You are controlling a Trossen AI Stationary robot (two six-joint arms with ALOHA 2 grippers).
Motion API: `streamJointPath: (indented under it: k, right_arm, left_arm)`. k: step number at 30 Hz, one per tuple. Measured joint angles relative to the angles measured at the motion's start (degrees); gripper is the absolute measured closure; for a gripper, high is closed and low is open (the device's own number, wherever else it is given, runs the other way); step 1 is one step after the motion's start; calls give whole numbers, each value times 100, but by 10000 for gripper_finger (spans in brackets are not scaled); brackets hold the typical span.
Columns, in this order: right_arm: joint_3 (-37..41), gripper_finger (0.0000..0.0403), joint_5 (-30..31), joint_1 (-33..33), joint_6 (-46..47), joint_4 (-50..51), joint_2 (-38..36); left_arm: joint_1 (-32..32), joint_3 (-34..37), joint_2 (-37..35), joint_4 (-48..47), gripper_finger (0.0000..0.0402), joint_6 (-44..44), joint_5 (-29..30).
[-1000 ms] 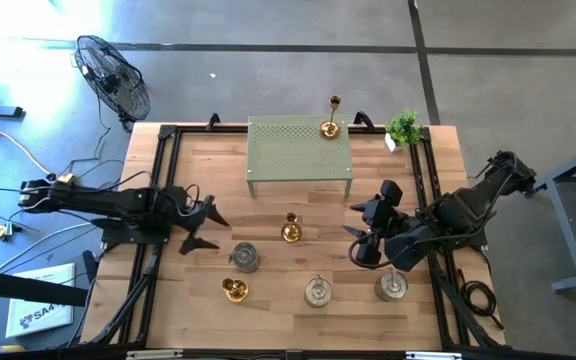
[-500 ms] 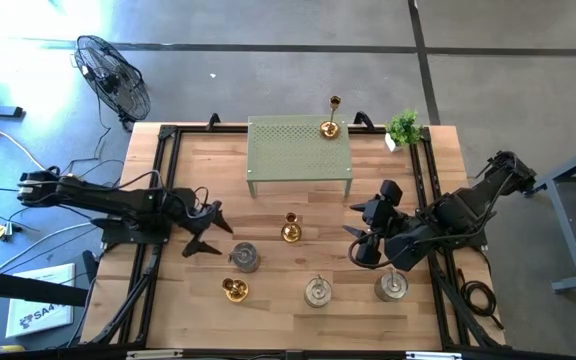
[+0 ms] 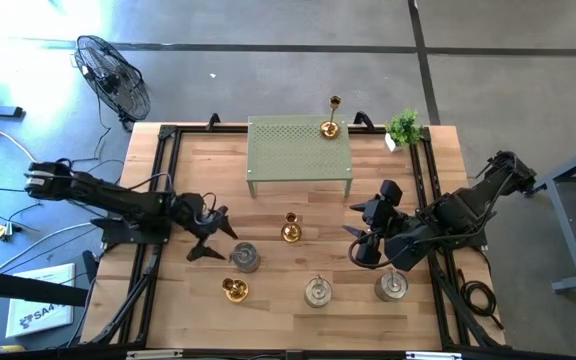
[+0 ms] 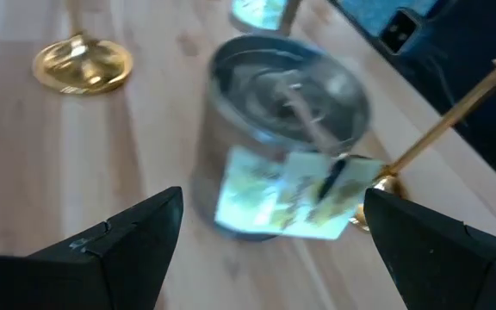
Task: Pick & Place candle stick holders
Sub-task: Put the top silver scented candle on the shelf
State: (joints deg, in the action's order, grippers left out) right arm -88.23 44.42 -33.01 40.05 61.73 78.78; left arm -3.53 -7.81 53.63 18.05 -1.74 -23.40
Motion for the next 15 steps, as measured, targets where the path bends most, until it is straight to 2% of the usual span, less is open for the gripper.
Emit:
streamJointPath:
  k: [6, 11, 15]
  right_arm:
    - [0, 179, 0, 0, 0, 0, 0]
    - [0, 179, 0, 0, 1, 0, 0]
    - [0, 179, -2, 0, 2, 0, 0]
  left_arm:
    - [-442, 0, 178, 248, 48, 0, 485]
    - [-559, 0, 170, 242, 48, -2, 1048]
    - [-550, 0, 170, 240, 48, 1, 1004]
